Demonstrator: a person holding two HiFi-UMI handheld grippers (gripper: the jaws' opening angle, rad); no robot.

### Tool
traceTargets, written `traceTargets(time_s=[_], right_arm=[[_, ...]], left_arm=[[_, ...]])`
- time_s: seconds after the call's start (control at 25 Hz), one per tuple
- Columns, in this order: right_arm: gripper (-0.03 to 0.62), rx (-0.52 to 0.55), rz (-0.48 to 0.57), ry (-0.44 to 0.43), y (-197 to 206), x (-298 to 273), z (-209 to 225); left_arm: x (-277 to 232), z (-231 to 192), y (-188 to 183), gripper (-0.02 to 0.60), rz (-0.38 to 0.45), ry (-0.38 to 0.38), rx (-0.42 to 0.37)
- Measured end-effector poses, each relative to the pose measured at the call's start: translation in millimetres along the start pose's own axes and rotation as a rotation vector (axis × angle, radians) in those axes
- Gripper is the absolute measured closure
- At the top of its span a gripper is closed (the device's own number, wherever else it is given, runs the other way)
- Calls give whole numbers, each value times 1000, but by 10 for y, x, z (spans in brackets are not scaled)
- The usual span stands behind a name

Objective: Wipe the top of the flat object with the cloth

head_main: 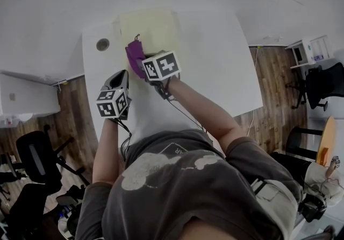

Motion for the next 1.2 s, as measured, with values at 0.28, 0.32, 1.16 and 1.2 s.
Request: traceTargets(time_s=[0.28, 0.32, 1.16, 1.2], right_arm=[[519, 12, -35, -42, 145, -187, -244], [519, 15, -41, -36, 168, -201, -249], [519, -44, -1, 91, 365, 106, 89], [519, -49, 4, 95, 371, 130, 111]], left_arm=[[89, -94, 85, 583, -31, -35, 36], [97, -88, 87, 583, -31, -33, 35], [-33, 126, 117, 582, -83, 10, -45], [-40, 126, 120, 583, -87, 10, -47]])
Point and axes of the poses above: the fingertips, and each gripper's own axes: x backward along the fingers, z to its right, y out of its underside, the point moved 10 cm from there along x, backward along the fingers, and after that the axes turned 14 degrees about -y, right-handed, at the moved point
